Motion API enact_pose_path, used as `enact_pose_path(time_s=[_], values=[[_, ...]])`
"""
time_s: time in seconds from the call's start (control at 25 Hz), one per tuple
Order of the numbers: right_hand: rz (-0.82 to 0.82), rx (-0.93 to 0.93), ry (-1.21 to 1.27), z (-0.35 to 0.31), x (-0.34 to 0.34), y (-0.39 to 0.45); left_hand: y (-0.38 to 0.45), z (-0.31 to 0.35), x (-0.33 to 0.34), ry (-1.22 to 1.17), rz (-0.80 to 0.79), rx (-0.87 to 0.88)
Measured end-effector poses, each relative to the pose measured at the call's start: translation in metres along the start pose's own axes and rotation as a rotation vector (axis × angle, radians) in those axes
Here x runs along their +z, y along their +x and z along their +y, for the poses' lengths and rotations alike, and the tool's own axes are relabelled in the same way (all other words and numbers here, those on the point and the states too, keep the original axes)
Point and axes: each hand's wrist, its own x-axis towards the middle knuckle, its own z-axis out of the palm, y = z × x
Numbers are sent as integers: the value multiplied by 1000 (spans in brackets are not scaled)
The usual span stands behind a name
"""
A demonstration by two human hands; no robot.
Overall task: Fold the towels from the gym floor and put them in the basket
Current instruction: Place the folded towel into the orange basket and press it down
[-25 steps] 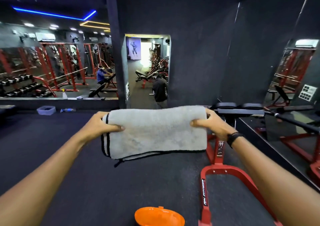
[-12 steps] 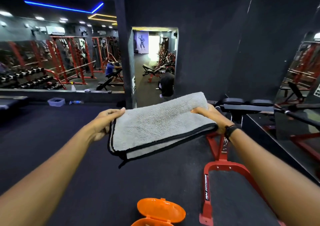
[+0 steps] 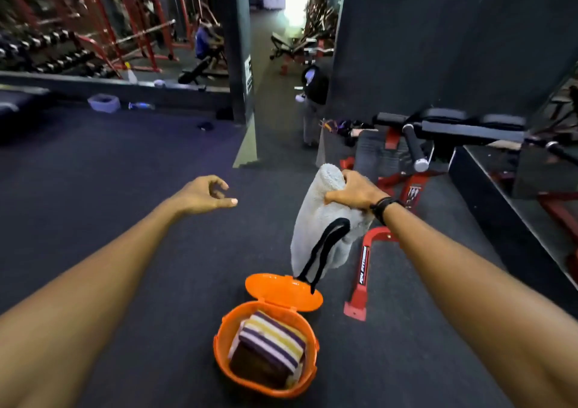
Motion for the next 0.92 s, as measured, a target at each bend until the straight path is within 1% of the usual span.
enact_pose_path(time_s=[0.2, 0.32, 0.48, 0.56, 0.64, 0.72, 0.8, 0.88, 0.92], values=[[-43, 232, -81, 77, 60, 5, 10, -60, 47, 198, -168, -106], [-90, 386, -98, 120, 100, 5, 28, -106, 65, 221, -294, -167], [-151, 600, -157, 137, 156, 0, 56, -163, 79, 224, -405, -214], [-177, 660, -196, 137, 197, -1, 74, -191, 84, 244, -454, -215], [-220, 694, -182, 134, 245, 0, 92, -221, 92, 264, -508, -230], [-273, 685, -109, 135, 292, 0, 106, -248, 102, 292, -555, -250], [-287, 644, 105, 143, 332, -2, 115, -271, 118, 312, -591, -256], [-322, 635, 256, 169, 372, -2, 124, -305, 144, 322, -641, -289], [-356, 644, 290, 183, 390, 0, 126, -324, 160, 326, -669, -315]])
